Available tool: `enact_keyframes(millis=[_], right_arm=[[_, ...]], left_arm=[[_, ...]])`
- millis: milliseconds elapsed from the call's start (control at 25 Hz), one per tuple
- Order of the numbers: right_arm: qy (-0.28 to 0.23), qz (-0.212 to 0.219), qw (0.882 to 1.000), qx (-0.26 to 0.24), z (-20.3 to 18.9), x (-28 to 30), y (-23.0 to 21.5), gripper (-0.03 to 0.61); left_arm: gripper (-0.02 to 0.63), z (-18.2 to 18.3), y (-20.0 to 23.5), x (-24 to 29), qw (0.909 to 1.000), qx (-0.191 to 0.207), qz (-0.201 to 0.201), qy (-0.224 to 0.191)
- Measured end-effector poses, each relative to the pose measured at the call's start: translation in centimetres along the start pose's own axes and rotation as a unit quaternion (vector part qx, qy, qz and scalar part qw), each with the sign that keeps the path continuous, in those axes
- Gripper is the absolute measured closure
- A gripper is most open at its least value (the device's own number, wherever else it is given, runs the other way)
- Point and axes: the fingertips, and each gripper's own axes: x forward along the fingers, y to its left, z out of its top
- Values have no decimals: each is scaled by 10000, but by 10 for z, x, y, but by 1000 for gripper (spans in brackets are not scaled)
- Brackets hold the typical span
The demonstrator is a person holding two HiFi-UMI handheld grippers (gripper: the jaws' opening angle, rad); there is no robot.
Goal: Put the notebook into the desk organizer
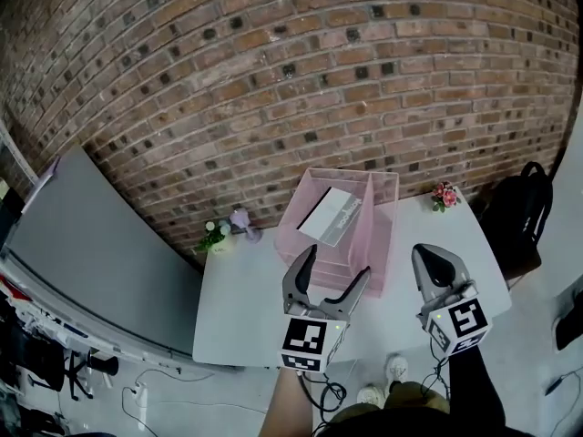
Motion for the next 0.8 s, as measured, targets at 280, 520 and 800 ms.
enact_keyframes(millis=[280,520,800], right_arm=[[32,63,9998,-181,3,-9,4,578],[56,121,9998,-163,1,-17,6,578],[136,-79,9996,-228,4,-21,1,578]], left_arm=[[204,5,-6,-14,9997,-7,49,-258],[493,9,12,-30,9958,-176,746,-494],[606,7,23,-41,9937,-288,1036,-328]])
